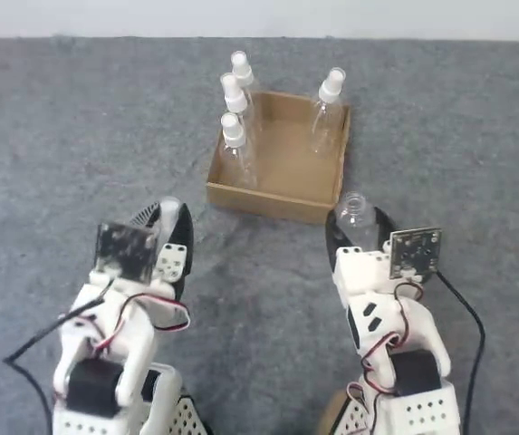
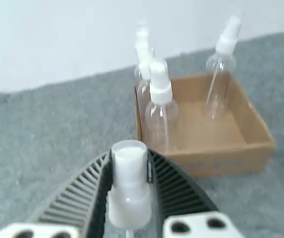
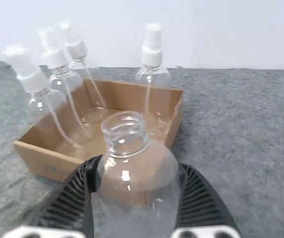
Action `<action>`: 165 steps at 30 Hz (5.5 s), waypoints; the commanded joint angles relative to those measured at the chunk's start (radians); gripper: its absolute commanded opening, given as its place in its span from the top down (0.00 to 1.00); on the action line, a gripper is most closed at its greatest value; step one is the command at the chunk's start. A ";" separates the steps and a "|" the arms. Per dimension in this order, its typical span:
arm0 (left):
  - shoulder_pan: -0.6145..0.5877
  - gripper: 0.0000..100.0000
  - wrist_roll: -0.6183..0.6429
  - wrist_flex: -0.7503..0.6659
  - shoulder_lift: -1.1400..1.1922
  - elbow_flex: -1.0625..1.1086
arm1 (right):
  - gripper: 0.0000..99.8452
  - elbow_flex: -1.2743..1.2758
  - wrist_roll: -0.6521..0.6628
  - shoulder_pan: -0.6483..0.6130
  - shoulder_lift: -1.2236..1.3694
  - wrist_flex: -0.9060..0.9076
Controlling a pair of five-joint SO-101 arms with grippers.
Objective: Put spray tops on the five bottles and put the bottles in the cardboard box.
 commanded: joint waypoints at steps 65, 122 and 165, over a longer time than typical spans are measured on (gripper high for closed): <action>0.307 0.99 0.397 -0.350 -0.152 -0.220 | 0.97 0.097 0.012 -0.556 -0.019 -0.147; 0.370 0.95 0.325 -0.267 -0.152 0.067 | 0.97 0.097 0.014 -0.550 -0.019 -0.128; 0.135 0.91 0.247 -0.158 -0.152 -0.107 | 0.97 0.097 0.014 -0.550 -0.019 -0.119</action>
